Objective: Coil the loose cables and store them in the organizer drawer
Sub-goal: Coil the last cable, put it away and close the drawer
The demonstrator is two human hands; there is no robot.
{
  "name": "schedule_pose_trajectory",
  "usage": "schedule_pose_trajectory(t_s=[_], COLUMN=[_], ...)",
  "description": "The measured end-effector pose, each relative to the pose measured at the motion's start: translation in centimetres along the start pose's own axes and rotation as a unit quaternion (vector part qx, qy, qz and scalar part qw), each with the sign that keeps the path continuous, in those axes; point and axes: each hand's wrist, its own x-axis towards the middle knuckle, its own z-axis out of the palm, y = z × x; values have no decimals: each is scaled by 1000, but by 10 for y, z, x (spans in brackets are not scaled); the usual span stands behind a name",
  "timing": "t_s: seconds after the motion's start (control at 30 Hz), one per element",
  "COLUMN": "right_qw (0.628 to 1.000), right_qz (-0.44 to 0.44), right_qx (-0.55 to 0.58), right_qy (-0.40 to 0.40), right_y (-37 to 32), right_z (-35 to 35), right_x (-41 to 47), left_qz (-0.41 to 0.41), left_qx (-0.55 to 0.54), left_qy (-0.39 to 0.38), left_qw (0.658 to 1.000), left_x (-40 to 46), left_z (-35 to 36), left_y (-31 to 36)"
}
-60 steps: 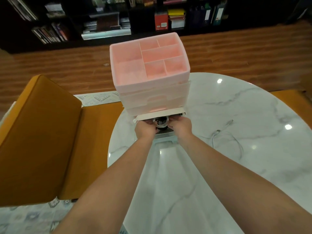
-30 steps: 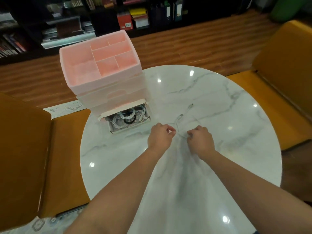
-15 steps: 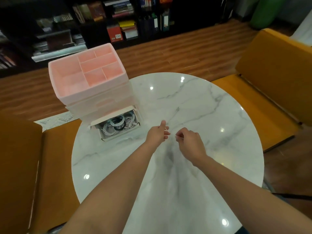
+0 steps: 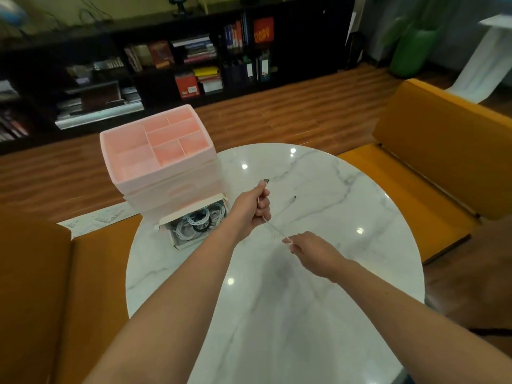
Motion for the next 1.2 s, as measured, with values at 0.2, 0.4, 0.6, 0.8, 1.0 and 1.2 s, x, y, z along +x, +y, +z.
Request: schedule_pose_trajectory(t_s=[0.2, 0.4, 0.6, 0.8, 1.0, 1.2], right_qw=[988, 967, 967, 973, 988, 969], right_qz=[31, 37, 19, -12, -13, 19], right_qx=[-153, -230, -171, -99, 125, 246], right_qy=[-16, 106, 187, 209, 93, 26], right_y=[0, -31, -64, -91, -102, -94], right_z=[-24, -57, -68, -61, -38, -26], right_x=[12, 28, 24, 15, 9, 8], left_qz=[-35, -115, -59, 57, 42, 32], left_qx=[163, 313, 390, 331, 129, -53], left_qy=[-79, -93, 36, 132, 80, 47], left_qw=[983, 938, 918, 932, 987, 997], left_x=[-22, -34, -23, -14, -16, -17], left_z=[-17, -23, -25, -33, -30, -39], left_y=[14, 10, -4, -1, 15, 19])
